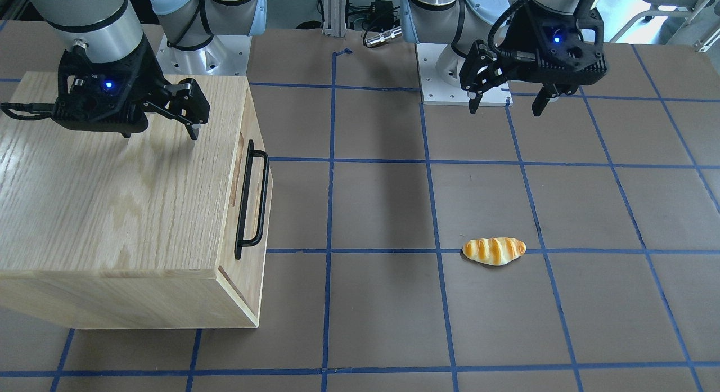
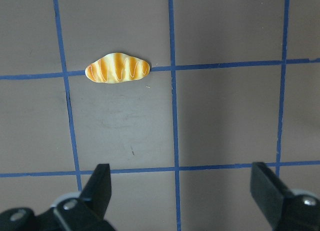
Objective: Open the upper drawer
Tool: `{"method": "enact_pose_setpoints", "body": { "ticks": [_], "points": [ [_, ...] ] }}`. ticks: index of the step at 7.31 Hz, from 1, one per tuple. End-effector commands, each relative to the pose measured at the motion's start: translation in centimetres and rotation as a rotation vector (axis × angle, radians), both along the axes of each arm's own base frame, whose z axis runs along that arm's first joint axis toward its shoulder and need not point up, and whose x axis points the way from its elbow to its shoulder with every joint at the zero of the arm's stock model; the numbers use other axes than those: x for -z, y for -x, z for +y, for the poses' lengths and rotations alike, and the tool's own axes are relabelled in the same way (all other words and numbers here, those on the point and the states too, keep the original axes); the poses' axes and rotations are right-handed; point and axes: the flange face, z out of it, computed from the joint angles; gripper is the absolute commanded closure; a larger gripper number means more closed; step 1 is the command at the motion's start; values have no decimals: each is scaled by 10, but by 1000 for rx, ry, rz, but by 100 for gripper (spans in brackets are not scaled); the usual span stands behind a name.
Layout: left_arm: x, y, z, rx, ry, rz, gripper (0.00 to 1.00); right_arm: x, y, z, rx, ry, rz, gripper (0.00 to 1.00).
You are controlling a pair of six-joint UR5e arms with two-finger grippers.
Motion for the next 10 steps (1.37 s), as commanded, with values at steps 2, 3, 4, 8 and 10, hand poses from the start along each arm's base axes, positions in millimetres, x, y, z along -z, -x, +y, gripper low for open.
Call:
{"method": "enact_pose_setpoints", "body": {
  "ticks": [2, 3, 4, 8, 10],
  "points": [
    [3, 3, -6, 2, 14, 5, 0, 0, 0, 0, -1, 0, 0, 0],
    [8, 4, -7, -5, 6, 5, 0, 1, 0, 0, -1, -1, 0, 0],
    [14, 7, -13, -36, 11, 12, 0, 0, 0, 0, 1, 0, 0, 0],
    [63, 102, -43, -166, 82, 113, 0, 0, 1, 0, 2, 0, 0, 0],
    [95, 150, -51, -228, 70, 132, 0, 0, 0, 0, 1, 0, 0, 0]
  ]
}}
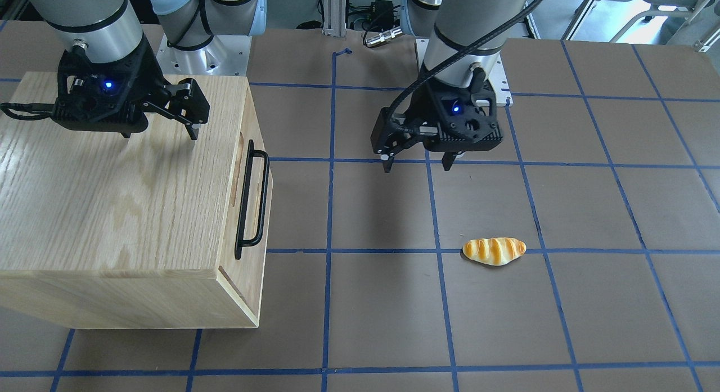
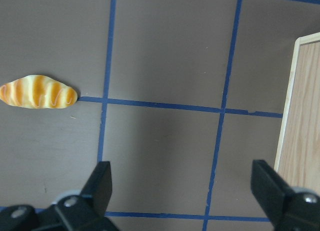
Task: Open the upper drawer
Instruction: 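Move the left gripper toward the black handle of the upper drawer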
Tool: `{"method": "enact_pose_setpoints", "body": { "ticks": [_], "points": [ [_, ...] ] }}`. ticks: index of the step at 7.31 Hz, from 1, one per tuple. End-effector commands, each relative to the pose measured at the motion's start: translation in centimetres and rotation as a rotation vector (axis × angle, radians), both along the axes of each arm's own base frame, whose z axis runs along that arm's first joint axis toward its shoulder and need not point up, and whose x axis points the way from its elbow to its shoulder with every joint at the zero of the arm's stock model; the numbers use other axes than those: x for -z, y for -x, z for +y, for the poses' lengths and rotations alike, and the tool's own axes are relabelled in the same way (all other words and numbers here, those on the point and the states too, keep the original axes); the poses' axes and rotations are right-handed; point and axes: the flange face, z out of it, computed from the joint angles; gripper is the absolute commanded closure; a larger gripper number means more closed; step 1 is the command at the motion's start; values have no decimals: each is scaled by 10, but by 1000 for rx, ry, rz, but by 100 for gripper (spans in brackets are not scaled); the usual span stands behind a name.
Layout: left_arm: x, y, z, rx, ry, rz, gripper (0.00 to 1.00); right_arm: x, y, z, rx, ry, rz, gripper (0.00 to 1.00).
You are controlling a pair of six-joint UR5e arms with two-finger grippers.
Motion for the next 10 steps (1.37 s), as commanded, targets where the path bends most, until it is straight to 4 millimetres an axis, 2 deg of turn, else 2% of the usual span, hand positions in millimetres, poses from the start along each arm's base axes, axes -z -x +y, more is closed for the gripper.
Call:
{"method": "enact_pose_setpoints", "body": {
  "ticks": [1, 3, 5, 7, 10],
  "points": [
    [37, 52, -13, -76, 15, 36, 0, 1, 0, 0, 0, -1, 0, 0],
    [58, 89, -16, -184, 17, 68, 0, 1, 0, 0, 0, -1, 0, 0],
    [45, 114, -18, -361, -72, 271, 0, 0, 0, 0, 0, 0, 0, 0],
    [53, 122, -18, -381, -107, 288, 0, 0, 0, 0, 0, 0, 0, 0],
    [60, 143, -7, -367, -171, 341, 0, 0, 0, 0, 0, 0, 0, 0]
  ]
}}
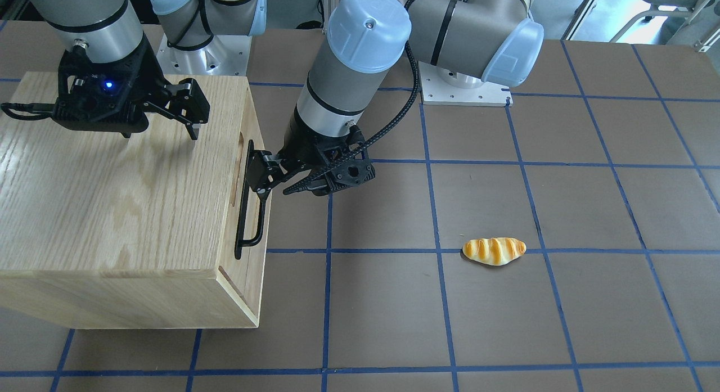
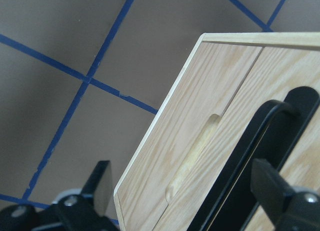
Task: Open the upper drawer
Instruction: 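Move the left gripper toward the black handle of the upper drawer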
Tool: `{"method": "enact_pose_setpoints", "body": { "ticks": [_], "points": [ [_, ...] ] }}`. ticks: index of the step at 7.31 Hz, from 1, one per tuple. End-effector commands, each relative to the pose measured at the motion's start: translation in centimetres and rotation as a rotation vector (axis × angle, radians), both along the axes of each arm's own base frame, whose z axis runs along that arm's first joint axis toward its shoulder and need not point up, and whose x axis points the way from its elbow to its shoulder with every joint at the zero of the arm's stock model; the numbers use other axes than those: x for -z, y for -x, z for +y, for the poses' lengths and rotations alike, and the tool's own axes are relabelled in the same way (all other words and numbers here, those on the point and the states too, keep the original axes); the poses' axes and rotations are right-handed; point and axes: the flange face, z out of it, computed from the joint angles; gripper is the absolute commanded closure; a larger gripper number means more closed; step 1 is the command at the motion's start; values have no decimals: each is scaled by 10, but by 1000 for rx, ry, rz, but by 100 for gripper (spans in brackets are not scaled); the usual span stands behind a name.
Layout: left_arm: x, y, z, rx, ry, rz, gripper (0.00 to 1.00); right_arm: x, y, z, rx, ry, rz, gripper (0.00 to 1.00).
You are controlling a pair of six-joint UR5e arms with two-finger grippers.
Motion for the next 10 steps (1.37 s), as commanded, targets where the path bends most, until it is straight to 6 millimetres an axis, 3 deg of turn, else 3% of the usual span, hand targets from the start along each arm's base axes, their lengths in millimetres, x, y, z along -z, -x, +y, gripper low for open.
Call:
{"method": "enact_pose_setpoints", "body": {
  "ticks": [1, 10],
  "points": [
    [2, 9, 4, 10, -12, 19, 0, 0, 0, 0, -1, -1, 0, 0],
    [24, 6, 8, 183, 52, -1, 0, 0, 0, 0, -1, -1, 0, 0]
  ]
}}
